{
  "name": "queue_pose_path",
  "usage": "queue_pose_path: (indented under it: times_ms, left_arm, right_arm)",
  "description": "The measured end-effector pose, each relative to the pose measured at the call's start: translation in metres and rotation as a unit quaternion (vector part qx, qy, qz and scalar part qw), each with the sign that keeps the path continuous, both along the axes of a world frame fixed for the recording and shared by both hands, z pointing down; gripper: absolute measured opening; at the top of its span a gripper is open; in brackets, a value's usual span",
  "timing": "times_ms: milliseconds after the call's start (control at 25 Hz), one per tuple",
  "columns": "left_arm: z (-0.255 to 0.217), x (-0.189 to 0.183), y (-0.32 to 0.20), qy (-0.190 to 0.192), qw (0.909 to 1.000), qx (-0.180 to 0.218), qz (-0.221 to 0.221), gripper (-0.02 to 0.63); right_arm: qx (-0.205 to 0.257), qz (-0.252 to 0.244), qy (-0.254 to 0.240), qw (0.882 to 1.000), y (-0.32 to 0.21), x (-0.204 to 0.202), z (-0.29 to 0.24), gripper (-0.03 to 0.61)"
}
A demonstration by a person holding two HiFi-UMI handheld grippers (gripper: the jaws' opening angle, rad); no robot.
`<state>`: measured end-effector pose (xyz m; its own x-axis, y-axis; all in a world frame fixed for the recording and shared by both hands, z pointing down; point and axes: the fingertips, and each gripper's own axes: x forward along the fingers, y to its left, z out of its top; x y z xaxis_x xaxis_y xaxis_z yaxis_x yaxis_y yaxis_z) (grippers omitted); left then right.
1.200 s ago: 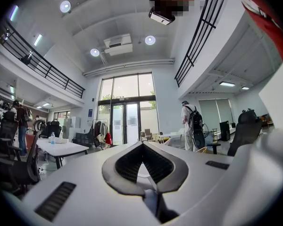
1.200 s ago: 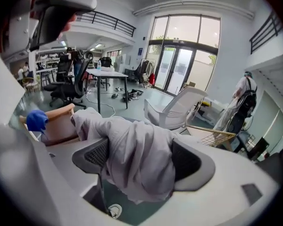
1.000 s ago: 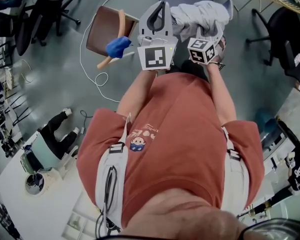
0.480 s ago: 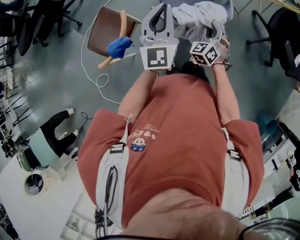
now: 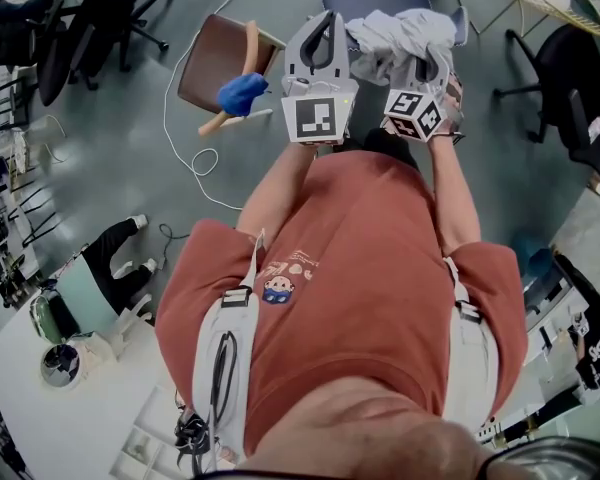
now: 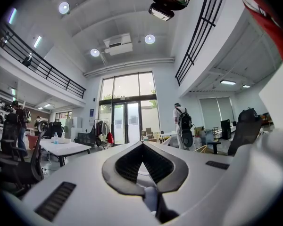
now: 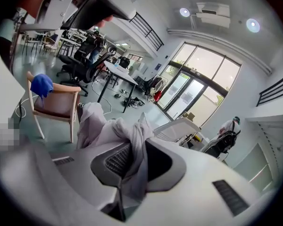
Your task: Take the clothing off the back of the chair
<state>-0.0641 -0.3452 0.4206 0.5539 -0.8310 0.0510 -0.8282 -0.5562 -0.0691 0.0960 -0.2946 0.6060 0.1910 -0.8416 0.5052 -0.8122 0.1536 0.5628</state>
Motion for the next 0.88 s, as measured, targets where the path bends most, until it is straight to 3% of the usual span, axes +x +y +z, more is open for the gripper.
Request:
queue_pose_path:
  times_ms: [440,720,880]
  left_arm:
    - [-0.014,-0.004,0.003,0.006,0.9998,0.017,-0.002,0.013]
    - [-0.033,-0.002,0.002,0.014,0.9993,0.035,-0.002,0.014]
    - [-0.044,-0.005,0.002,0.019,0.9986,0.049,-0.003,0.014]
  right_arm:
    - [0.109,0.005,0.009,0.994,0.001,0.008,-0.082,0.078]
    - [0.191,0.01,-0.002,0.982,0.0,0.018,-0.158,0.078]
    - [0.232,0.01,-0.038,0.972,-0.002,0.018,-0.201,0.078]
